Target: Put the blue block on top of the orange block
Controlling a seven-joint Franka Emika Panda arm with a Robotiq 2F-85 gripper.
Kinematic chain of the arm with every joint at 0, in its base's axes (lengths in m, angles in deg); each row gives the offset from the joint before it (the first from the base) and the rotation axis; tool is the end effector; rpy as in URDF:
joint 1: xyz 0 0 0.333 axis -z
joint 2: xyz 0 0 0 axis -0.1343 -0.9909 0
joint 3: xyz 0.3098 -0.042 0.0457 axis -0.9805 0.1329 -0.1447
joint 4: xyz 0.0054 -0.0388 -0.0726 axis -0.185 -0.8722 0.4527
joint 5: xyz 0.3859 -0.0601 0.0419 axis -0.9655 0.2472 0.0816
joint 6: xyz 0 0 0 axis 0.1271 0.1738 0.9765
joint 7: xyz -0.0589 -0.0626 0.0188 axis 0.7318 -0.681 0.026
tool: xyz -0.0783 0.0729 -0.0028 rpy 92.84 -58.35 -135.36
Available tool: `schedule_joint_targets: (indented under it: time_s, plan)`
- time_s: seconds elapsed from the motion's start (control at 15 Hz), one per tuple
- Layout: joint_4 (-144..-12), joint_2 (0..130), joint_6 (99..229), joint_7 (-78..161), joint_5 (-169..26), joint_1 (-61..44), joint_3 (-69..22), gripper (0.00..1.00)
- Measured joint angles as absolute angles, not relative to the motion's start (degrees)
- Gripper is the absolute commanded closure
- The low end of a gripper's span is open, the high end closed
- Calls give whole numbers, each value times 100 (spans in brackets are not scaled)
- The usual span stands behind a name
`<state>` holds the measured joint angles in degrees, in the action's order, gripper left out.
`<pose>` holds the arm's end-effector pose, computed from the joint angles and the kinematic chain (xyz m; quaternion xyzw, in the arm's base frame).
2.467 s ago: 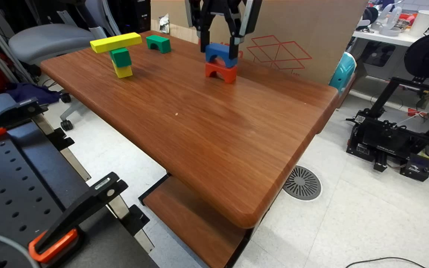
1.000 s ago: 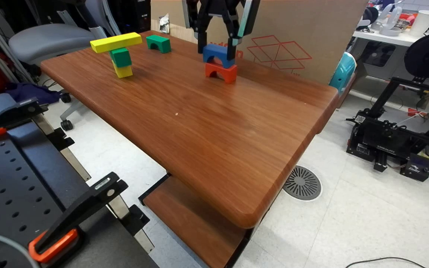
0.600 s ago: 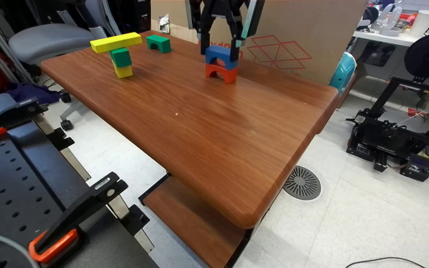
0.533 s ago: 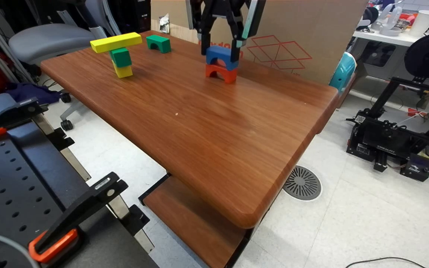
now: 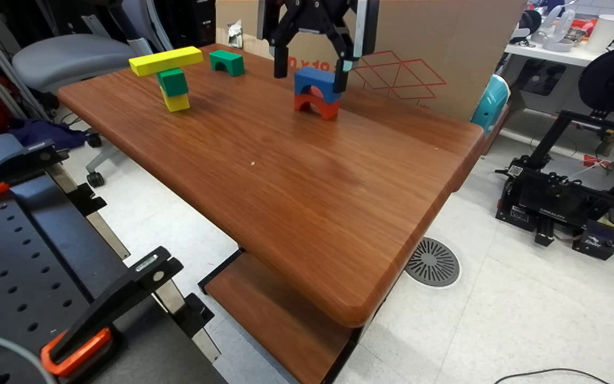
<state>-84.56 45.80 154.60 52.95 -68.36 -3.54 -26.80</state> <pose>0.6483 -0.0558 0.2071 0.9940 0.0552 -0.0879 0.0346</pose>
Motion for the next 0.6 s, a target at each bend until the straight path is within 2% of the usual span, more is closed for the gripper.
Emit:
schedule_joint_targets:
  time_s: [0.27,0.6]
  plan:
    - [-8520,4706,15459,5143,-6844,-383,-2682,0]
    - [-9255,5910,15469,4328,-6843,-660,-2684,0]
